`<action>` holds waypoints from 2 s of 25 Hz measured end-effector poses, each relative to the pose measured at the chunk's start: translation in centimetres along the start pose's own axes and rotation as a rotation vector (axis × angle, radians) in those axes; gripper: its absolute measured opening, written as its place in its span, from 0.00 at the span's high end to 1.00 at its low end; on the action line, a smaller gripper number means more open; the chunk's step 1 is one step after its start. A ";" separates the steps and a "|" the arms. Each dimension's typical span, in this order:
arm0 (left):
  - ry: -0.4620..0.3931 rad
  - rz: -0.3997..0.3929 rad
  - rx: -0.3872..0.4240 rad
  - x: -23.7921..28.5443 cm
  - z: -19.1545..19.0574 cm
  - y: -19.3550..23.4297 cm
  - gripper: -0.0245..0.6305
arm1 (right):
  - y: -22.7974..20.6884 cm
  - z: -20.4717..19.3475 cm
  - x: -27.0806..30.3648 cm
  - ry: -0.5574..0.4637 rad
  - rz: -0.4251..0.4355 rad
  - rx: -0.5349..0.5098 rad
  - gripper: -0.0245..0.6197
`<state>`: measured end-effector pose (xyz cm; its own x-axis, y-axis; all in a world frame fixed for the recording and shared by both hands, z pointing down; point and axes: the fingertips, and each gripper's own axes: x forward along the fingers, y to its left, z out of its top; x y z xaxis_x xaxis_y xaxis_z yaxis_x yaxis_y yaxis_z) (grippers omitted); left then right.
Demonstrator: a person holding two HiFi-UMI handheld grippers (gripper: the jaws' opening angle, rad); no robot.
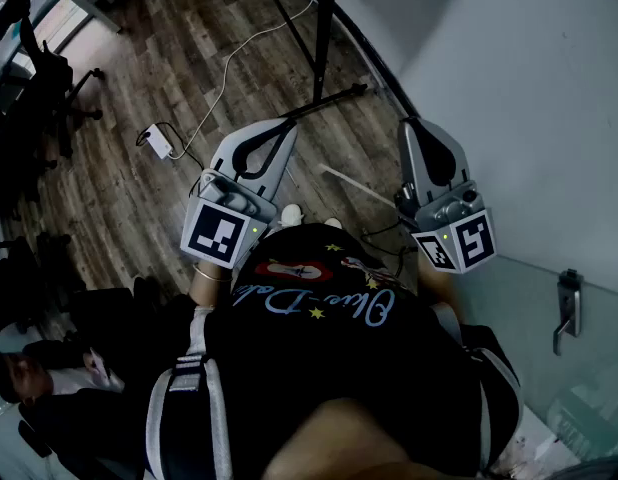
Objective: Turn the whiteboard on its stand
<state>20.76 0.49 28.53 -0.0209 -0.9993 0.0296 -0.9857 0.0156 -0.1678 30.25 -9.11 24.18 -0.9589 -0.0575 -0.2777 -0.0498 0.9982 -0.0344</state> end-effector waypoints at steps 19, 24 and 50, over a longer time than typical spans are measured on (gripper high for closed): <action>0.055 0.122 0.000 -1.1 -0.4 -1.9 0.96 | -0.8 0.2 -1.5 -0.057 0.104 0.033 0.93; 0.068 0.163 -0.014 -2.0 -1.3 -1.0 0.96 | -0.8 -0.6 -1.3 -0.046 0.114 0.041 0.93; 0.058 0.105 -0.034 -1.8 -5.4 12.0 0.96 | 0.4 -5.4 10.5 0.045 0.031 0.006 0.93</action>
<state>8.12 2.62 31.77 -0.1328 -0.9886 0.0712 -0.9827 0.1219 -0.1396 18.66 -9.23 26.39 -0.9717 -0.0250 -0.2349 -0.0178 0.9993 -0.0323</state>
